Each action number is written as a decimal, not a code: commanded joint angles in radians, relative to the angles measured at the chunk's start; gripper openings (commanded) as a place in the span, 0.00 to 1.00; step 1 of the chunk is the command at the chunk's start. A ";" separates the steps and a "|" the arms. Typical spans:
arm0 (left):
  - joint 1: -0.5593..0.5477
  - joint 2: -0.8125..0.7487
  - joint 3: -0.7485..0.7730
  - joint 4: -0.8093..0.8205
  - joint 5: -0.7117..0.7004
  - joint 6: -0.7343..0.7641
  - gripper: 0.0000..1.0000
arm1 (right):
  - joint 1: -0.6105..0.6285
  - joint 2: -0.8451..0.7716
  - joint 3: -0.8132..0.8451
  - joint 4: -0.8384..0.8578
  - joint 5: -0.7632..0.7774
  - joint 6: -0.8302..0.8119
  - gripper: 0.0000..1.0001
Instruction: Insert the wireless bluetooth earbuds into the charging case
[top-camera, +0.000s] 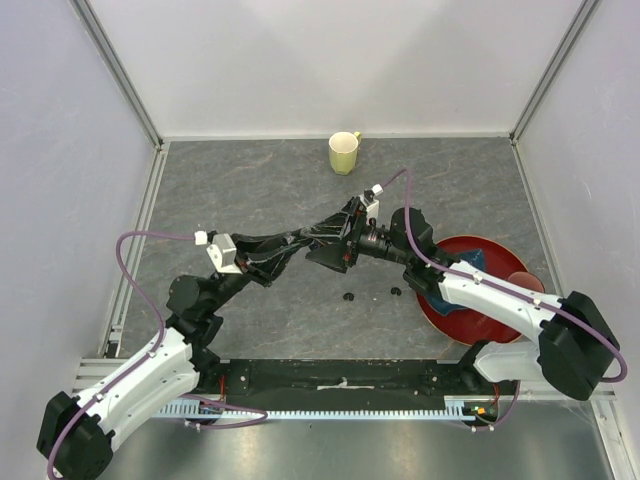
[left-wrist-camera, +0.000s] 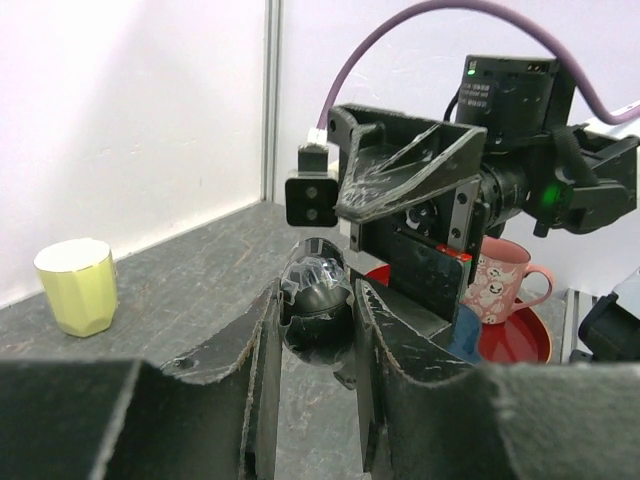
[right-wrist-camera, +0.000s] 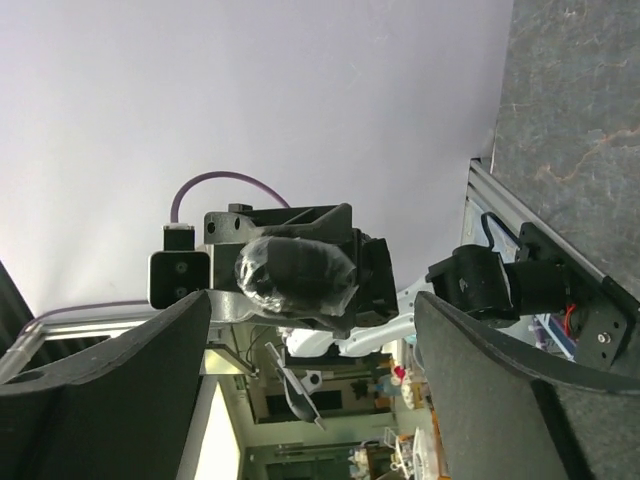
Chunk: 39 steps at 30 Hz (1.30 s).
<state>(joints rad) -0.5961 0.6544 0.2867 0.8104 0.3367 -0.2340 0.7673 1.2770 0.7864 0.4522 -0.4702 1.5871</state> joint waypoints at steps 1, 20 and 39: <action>-0.002 -0.009 -0.012 0.088 0.041 0.048 0.02 | -0.005 0.013 -0.013 0.115 0.001 0.099 0.86; -0.002 0.027 -0.015 0.118 0.079 0.044 0.02 | -0.003 0.030 -0.018 0.175 -0.019 0.152 0.38; -0.001 0.056 0.023 0.025 0.108 -0.019 0.53 | -0.005 0.021 -0.030 0.217 -0.002 0.123 0.00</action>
<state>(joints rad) -0.5961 0.7082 0.2806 0.8078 0.4225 -0.2375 0.7616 1.3071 0.7441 0.5953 -0.4808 1.7050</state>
